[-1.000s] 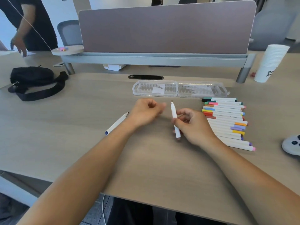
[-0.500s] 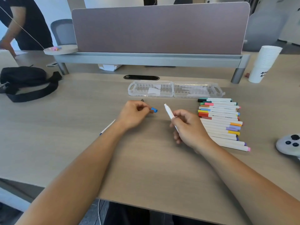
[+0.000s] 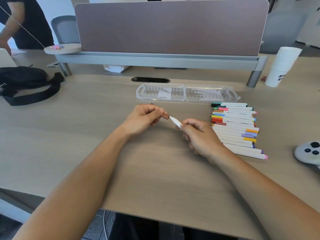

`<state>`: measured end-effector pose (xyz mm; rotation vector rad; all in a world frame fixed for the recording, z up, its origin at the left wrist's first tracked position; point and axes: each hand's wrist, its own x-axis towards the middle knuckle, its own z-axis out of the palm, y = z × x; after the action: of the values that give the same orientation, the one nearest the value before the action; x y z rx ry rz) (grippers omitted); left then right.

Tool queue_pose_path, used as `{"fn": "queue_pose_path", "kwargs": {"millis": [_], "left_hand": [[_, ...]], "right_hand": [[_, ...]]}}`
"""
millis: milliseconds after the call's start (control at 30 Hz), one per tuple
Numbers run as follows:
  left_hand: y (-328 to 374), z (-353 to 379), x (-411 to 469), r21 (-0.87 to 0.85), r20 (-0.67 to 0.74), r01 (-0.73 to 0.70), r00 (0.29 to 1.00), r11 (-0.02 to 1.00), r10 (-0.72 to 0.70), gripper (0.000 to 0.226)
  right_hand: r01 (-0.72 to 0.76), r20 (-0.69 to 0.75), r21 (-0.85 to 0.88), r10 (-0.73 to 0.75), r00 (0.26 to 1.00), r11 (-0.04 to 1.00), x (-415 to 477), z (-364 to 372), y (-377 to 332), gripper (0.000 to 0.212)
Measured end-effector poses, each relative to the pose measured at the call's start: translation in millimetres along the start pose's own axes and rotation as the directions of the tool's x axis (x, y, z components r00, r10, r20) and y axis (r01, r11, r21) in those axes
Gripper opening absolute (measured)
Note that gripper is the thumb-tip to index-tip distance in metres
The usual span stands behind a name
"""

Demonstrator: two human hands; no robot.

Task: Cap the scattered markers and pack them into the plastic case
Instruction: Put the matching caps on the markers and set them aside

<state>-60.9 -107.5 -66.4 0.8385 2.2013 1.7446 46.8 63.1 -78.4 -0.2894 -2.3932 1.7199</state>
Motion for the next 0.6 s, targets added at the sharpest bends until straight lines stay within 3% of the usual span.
{"fn": "queue_pose_path", "kwargs": {"millis": [200, 600], "left_hand": [[-0.4, -0.6, 2.4, 0.013, -0.089, 0.015, 0.996, 1.0, -0.013, 0.031], [-1.0, 7.0, 0.1, 0.026, -0.082, 0.033, 0.996, 0.999, -0.031, 0.033]], "right_hand": [[-0.004, -0.026, -0.003, 0.004, 1.0, 1.0, 2.0, -2.3, -1.0, 0.02], [0.028, 0.028, -0.095, -0.025, 0.999, 0.995, 2.0, -3.7, 4.2, 0.021]]}}
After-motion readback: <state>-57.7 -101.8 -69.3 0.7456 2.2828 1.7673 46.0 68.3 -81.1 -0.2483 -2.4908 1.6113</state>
